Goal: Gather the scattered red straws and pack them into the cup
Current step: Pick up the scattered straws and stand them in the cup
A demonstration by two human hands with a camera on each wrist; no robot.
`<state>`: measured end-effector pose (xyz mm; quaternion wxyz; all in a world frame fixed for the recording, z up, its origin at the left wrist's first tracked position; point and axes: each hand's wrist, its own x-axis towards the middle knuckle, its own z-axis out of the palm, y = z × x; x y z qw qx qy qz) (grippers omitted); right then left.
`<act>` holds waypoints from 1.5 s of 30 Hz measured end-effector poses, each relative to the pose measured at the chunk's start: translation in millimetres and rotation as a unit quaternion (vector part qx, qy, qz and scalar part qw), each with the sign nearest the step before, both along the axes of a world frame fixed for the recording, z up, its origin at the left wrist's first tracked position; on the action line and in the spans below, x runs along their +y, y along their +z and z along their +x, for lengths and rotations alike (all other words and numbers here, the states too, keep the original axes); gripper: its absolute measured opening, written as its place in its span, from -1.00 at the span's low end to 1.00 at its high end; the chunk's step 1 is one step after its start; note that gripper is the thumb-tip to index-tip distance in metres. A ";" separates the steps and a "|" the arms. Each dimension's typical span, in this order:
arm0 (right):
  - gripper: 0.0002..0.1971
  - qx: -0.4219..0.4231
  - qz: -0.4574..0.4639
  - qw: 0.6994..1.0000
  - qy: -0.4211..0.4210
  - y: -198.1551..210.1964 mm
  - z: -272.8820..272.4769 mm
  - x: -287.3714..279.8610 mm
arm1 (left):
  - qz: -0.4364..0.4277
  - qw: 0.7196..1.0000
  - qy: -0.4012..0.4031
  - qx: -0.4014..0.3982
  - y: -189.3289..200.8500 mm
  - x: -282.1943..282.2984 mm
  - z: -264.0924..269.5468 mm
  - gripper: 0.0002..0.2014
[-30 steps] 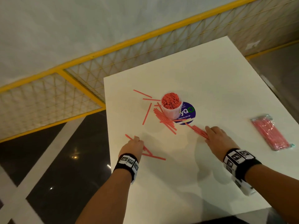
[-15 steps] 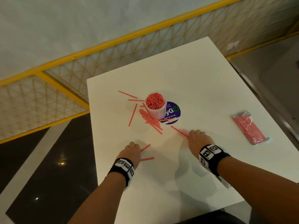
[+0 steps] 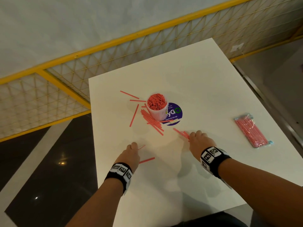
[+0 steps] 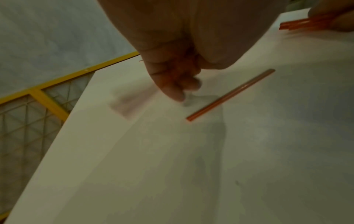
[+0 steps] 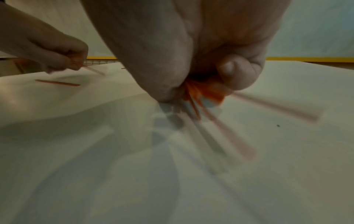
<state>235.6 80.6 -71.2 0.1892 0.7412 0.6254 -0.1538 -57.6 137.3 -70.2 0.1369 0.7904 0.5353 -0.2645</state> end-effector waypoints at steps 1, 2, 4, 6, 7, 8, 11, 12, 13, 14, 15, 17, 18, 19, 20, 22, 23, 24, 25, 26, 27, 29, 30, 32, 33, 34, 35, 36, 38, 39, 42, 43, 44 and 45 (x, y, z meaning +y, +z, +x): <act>-0.72 -0.001 0.001 1.000 0.006 0.4 -0.2 -1.1 | -0.006 0.999 0.027 -0.024 0.5 -2.2 -2.6 -0.64; -0.73 0.000 0.004 1.000 0.012 0.3 -0.3 -1.8 | -0.024 0.998 0.047 -0.041 2.1 -5.5 -4.1 -0.61; -0.73 0.009 0.003 1.000 0.018 2.7 1.4 -1.7 | -0.044 0.996 0.060 -0.058 4.8 -14.5 -4.8 -0.64; -0.72 0.029 -0.008 0.999 0.013 6.8 6.8 1.1 | -0.045 0.996 0.042 -0.069 3.2 -22.7 -6.4 -0.67; -0.73 0.048 -0.015 0.999 -0.003 9.2 10.3 3.8 | -0.048 0.997 0.026 -0.062 0.7 -25.9 -6.9 -0.68; -0.74 0.079 -0.020 0.996 -0.033 11.4 14.6 6.7 | -0.047 0.998 0.015 -0.046 1.7 -28.5 -5.8 -0.71; -0.91 0.199 -0.013 0.968 -0.153 21.8 30.2 11.7 | -0.038 0.998 0.036 -0.022 4.0 -30.3 0.0 -0.70; -0.92 0.230 0.000 0.957 -0.176 24.5 36.0 11.8 | -0.041 0.998 0.044 -0.016 5.5 -30.6 2.7 -0.68; -0.90 0.253 0.014 0.949 -0.190 28.0 40.7 10.9 | -0.039 0.998 0.044 -0.005 6.2 -31.4 4.6 -0.66; -0.88 0.269 0.029 0.942 -0.199 30.2 44.9 9.2 | -0.036 0.998 0.045 0.011 6.8 -32.8 5.5 -0.64; -0.87 0.279 0.040 0.938 -0.202 33.8 47.6 7.0 | -0.041 0.998 0.051 0.011 8.8 -34.7 5.9 -0.62; -0.88 0.289 0.041 0.938 -0.189 37.8 49.5 2.8 | -0.053 0.995 0.084 -0.016 11.8 -39.0 8.3 -0.63; -0.88 0.288 0.031 0.941 -0.174 38.0 48.4 1.5 | -0.064 0.992 0.103 -0.040 12.2 -40.4 10.6 -0.64; -0.89 0.282 0.014 0.947 -0.154 38.5 45.3 0.6 | -0.070 0.990 0.109 -0.055 14.1 -41.4 13.7 -0.65; -0.89 0.268 -0.004 0.954 -0.131 37.1 40.4 0.4 | -0.065 0.984 0.143 -0.082 18.0 -41.0 17.8 -0.68; -0.88 0.222 -0.030 0.972 -0.072 29.9 28.4 0.8 | -0.049 0.973 0.187 -0.124 26.2 -37.4 24.0 -0.74; -0.84 0.197 -0.035 0.979 -0.040 25.4 21.9 0.9 | -0.038 0.969 0.197 -0.145 29.5 -36.9 27.4 -0.76; -0.79 0.176 -0.038 0.984 -0.015 19.8 16.8 1.2 | -0.032 0.964 0.204 -0.166 33.8 -37.4 31.3 -0.80; -0.76 0.160 -0.040 0.986 0.001 16.5 12.1 1.7 | -0.031 0.957 0.218 -0.188 35.9 -38.7 33.9 -0.84; -0.75 0.151 -0.042 0.988 0.005 13.2 8.8 3.0 | -0.028 0.945 0.240 -0.221 39.7 -40.3 36.8 -0.87; -0.76 0.147 -0.046 0.988 0.000 12.7 5.9 5.3 | -0.024 0.931 0.264 -0.252 43.6 -41.4 40.0 -0.88; -0.78 0.147 -0.059 0.987 -0.032 13.2 2.2 12.4 | -0.017 0.905 0.295 -0.306 49.3 -41.7 46.3 -0.90; -0.79 0.149 -0.065 0.985 -0.052 13.1 1.3 16.8 | -0.012 0.893 0.304 -0.332 51.1 -41.2 49.2 -0.93; -0.78 0.162 -0.075 0.980 -0.093 14.3 0.4 24.5 | 0.002 0.871 0.318 -0.375 57.3 -39.7 55.4 -0.94; -0.77 0.170 -0.078 0.977 -0.107 15.2 -0.3 27.4 | 0.007 0.860 0.326 -0.392 58.2 -38.9 57.7 -0.89; -0.76 0.176 -0.082 0.974 -0.114 16.2 -1.2 29.3 | 0.006 0.848 0.340 -0.407 59.4 -38.0 60.0 -0.86; -0.77 0.181 -0.085 0.973 -0.117 18.3 -3.1 30.3 | -0.001 0.833 0.357 -0.422 61.9 -36.8 62.3 -0.84; -0.79 0.187 -0.084 0.971 -0.120 20.7 -5.8 30.5 | -0.009 0.816 0.378 -0.438 64.1 -35.2 65.1 -0.83; -0.84 0.223 -0.064 0.963 -0.135 27.2 -12.3 28.6 | -0.029 0.774 0.429 -0.465 67.8 -32.0 71.2 -0.82; -0.84 0.253 -0.046 0.956 -0.141 31.0 -16.4 27.8 | -0.041 0.751 0.454 -0.479 70.2 -30.5 73.7 -0.79; -0.82 0.374 0.002 0.921 -0.114 54.8 -35.9 24.6 | -0.089 0.699 0.492 -0.511 76.4 -28.7 81.3 -0.59; -0.83 0.416 0.014 0.904 -0.100 66.3 -43.8 23.4 | -0.111 0.681 0.492 -0.530 77.7 -29.6 84.3 -0.50; -0.83 0.453 0.022 0.887 -0.084 77.2 -51.6 22.2 | -0.133 0.662 0.491 -0.551 77.8 -30.6 87.3 -0.42; -0.84 0.483 0.032 0.872 -0.068 86.7 -58.6 21.2 | -0.151 0.642 0.489 -0.571 79.6 -31.6 91.2 -0.37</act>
